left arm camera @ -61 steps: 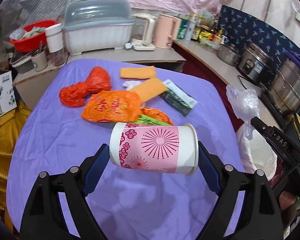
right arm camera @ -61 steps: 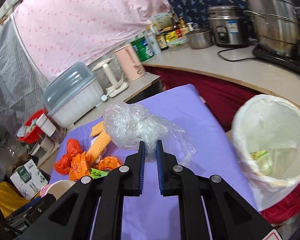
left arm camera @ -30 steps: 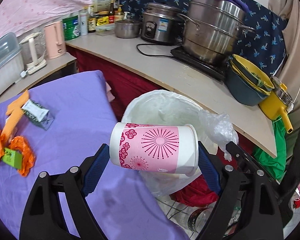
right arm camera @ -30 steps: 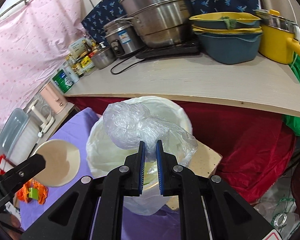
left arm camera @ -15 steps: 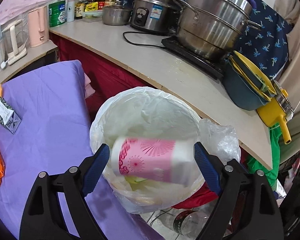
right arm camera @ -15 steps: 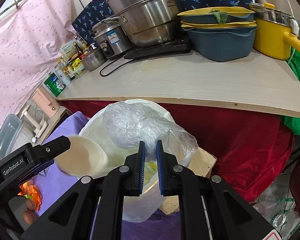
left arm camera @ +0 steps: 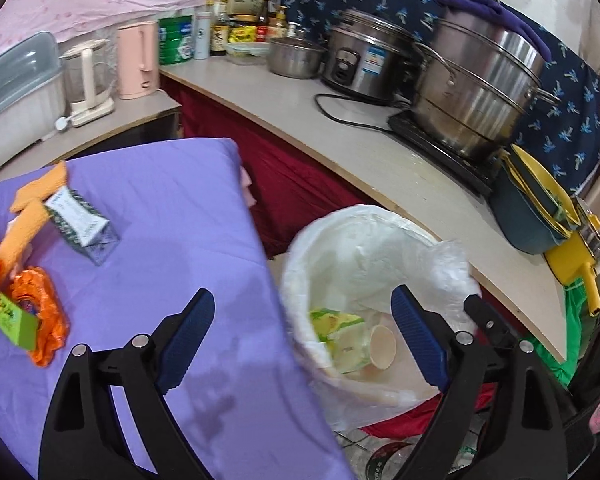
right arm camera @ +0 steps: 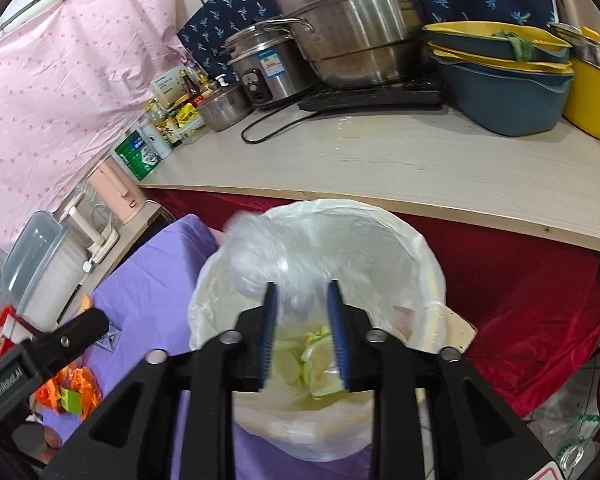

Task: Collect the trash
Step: 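Carry the cup and plastic bag over the bin and open both tools, then withdraw both tools from the bin back over the table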

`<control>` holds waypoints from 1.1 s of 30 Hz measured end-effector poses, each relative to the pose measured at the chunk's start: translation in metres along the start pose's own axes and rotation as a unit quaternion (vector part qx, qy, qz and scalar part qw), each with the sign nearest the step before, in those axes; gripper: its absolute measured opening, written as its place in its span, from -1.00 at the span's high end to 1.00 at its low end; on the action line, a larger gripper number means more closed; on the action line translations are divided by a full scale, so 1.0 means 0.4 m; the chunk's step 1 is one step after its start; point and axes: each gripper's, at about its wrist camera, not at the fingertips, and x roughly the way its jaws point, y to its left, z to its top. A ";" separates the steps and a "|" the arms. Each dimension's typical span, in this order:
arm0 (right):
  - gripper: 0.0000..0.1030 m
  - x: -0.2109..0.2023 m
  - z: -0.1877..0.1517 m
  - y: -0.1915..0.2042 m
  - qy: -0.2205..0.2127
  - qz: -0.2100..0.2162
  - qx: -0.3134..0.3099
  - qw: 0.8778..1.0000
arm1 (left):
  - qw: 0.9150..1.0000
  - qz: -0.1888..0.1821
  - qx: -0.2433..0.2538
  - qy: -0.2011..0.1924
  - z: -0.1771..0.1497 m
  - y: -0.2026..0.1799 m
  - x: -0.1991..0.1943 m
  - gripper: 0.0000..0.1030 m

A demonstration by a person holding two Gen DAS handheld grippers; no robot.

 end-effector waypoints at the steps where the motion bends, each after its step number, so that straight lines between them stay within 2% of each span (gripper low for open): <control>1: 0.18 -0.002 0.002 0.008 -0.003 0.002 0.001 1.000 | 1.000 0.004 -0.003 -0.002 -0.001 0.013 -0.007 -0.66; 3: 0.07 -0.010 0.006 0.024 -0.010 0.004 0.000 1.000 | 1.000 0.015 -0.005 -0.004 -0.006 0.037 -0.020 -0.67; 7: 0.06 -0.028 0.005 0.056 -0.015 0.009 -0.006 1.000 | 0.999 0.036 -0.015 -0.011 -0.022 0.092 -0.052 -0.70; 11: -0.04 -0.057 -0.006 0.088 -0.019 0.016 -0.008 1.000 | 0.998 0.054 -0.026 -0.012 -0.045 0.149 -0.083 -0.72; 18: -0.09 -0.097 -0.052 0.180 -0.015 0.037 -0.031 0.999 | 0.995 0.091 -0.048 -0.012 -0.086 0.253 -0.145 -0.73; 28: -0.09 -0.110 -0.149 0.343 0.015 0.079 -0.074 0.994 | 0.984 0.154 -0.092 -0.014 -0.152 0.440 -0.259 -0.74; 33: -0.09 -0.112 -0.205 0.422 0.033 0.098 -0.096 0.990 | 0.977 0.174 -0.119 -0.010 -0.183 0.524 -0.301 -0.74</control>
